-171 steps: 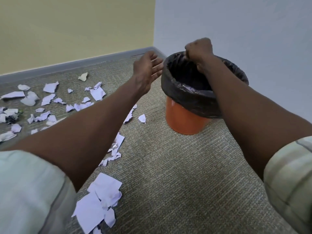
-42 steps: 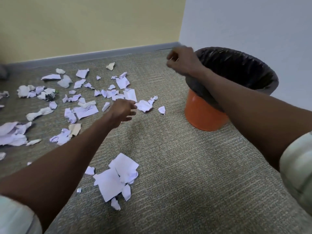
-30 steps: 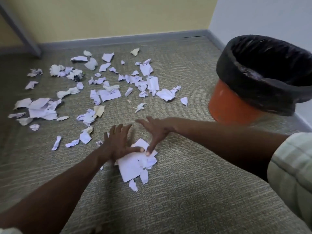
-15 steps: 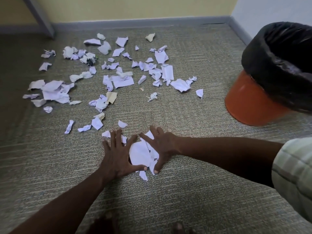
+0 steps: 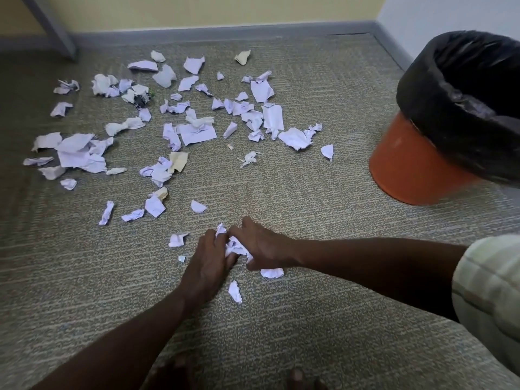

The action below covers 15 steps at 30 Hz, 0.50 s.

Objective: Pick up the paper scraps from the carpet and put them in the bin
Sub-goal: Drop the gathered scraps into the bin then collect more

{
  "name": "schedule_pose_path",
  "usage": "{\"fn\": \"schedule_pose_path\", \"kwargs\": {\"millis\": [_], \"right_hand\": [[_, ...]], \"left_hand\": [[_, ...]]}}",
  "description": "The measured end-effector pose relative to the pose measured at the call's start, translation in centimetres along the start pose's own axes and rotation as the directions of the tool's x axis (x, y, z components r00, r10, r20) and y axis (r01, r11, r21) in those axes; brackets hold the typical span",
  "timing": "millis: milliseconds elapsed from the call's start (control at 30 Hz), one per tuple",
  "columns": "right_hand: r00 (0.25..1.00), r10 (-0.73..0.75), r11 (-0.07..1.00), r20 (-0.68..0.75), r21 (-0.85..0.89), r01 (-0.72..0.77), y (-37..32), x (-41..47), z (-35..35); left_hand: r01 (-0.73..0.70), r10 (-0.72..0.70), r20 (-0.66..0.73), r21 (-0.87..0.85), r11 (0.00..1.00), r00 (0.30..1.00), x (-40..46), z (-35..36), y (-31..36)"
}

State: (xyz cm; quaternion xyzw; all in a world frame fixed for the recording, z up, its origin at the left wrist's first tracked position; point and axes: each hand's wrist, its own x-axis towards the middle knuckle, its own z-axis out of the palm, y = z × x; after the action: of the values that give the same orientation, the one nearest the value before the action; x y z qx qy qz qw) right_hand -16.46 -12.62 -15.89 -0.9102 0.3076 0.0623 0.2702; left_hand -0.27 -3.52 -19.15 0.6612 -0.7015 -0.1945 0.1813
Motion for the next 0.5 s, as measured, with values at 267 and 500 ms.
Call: {"fn": "schedule_pose_path", "kwargs": {"millis": [267,500], "right_hand": [[0.948,0.318,0.82,-0.01,0.504,-0.27,-0.6,2.9,-3.3],[0.938,0.335,0.626,0.089,0.723,-0.292,-0.6,3.9,-6.5]], "left_hand": [[0.278,-0.312,-0.039,-0.357,0.892,0.949,3.4,-1.2,2.1],[0.369,-0.418,0.02,-0.509,0.778,0.908,6.5,-2.8,5.3]]}}
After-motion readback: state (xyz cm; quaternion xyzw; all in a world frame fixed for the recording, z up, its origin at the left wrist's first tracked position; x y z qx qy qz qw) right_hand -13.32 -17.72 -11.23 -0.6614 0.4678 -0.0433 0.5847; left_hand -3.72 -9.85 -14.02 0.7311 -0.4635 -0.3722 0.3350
